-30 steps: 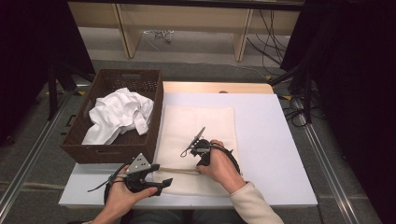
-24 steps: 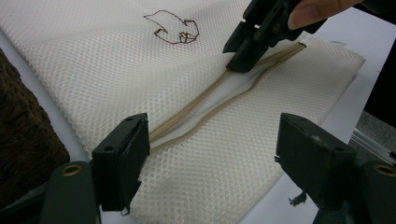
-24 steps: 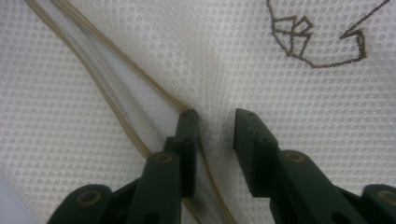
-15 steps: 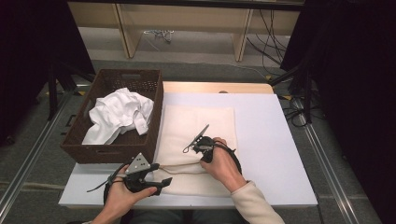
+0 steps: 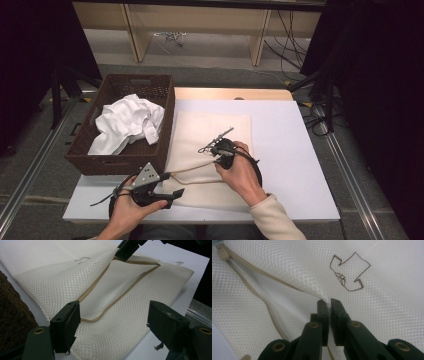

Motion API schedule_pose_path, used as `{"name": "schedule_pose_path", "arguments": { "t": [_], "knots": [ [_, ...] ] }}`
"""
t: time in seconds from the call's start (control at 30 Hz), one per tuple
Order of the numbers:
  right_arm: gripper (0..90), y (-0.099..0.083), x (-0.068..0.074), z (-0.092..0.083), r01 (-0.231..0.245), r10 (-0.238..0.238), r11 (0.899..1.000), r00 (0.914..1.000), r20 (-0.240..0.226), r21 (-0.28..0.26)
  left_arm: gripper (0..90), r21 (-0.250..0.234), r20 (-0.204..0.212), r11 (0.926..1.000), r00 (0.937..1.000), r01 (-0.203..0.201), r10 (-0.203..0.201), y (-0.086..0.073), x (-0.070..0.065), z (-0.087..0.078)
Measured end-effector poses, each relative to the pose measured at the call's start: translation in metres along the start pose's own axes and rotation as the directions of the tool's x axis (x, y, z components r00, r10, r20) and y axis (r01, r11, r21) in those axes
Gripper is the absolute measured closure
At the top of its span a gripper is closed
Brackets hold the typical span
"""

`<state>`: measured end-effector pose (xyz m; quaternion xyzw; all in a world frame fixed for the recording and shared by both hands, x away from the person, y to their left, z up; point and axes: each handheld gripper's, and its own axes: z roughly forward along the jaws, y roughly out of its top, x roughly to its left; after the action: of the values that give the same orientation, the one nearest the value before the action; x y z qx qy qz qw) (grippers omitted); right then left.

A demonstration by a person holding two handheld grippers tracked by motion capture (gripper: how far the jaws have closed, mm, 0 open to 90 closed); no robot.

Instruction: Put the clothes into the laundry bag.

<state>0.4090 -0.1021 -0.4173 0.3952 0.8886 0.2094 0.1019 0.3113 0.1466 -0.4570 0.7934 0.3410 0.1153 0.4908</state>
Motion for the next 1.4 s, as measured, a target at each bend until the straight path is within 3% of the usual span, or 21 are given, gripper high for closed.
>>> {"name": "schedule_pose_path", "arguments": {
  "t": [0.17,0.33,0.4,0.63,0.67,0.73,0.97,1.1,1.13,1.17,1.4],
  "knots": [
    [87.5,0.000,0.000,-0.007,-0.031,0.031,0.997,0.9995,0.005,-0.066,26.1,-0.022,0.003,0.9997,0.9999,-0.014,0.015,0.005,-0.002,-0.004],
    [87.5,0.001,-0.001,-0.012,-0.025,0.026,0.993,0.9996,0.012,-0.116,25.5,-0.035,0.002,0.9988,0.9995,-0.033,0.033,0.011,-0.001,-0.012],
    [87.5,0.001,-0.001,-0.015,-0.036,0.038,0.990,0.9992,0.012,-0.137,25.3,-0.064,-0.005,0.9979,0.9999,-0.013,0.012,0.014,-0.003,-0.013],
    [87.5,0.001,-0.004,-0.018,-0.027,0.031,0.981,0.9994,0.018,-0.191,24.7,-0.087,0.001,0.9962,1.0000,-0.008,0.008,0.022,-0.002,-0.020],
    [87.5,0.001,-0.004,-0.018,-0.025,0.030,0.980,0.9994,0.018,-0.197,24.7,-0.088,-0.006,0.9961,0.9999,0.010,-0.010,0.023,-0.003,-0.021],
    [87.5,0.001,-0.004,-0.018,-0.036,0.039,0.977,0.9992,0.012,-0.210,24.7,-0.101,-0.007,0.9949,0.9999,-0.008,0.007,0.028,-0.001,-0.024],
    [87.4,0.000,-0.004,-0.019,-0.040,0.041,0.977,0.9991,0.002,-0.209,24.0,-0.129,-0.088,0.9912,0.9960,-0.029,0.018,0.050,0.015,-0.038],
    [87.4,0.000,-0.002,-0.019,-0.073,0.072,0.975,0.9973,-0.010,-0.209,23.0,-0.141,-0.151,0.9899,0.9885,-0.016,-0.006,0.063,0.034,-0.042],
    [87.4,0.000,-0.003,-0.020,-0.061,0.061,0.976,0.9981,-0.007,-0.207,22.6,-0.140,-0.174,0.9901,0.9847,-0.013,-0.011,0.065,0.040,-0.043],
    [87.4,0.000,-0.005,-0.020,-0.035,0.035,0.977,0.9994,-0.005,-0.210,22.1,-0.137,-0.198,0.9905,0.9801,-0.018,-0.010,0.068,0.045,-0.043],
    [87.5,0.000,-0.006,-0.019,-0.020,0.021,0.972,0.9998,0.001,-0.234,19.0,-0.120,-0.319,0.9926,0.9464,0.016,-0.054,0.085,0.085,-0.046]
  ]
}}
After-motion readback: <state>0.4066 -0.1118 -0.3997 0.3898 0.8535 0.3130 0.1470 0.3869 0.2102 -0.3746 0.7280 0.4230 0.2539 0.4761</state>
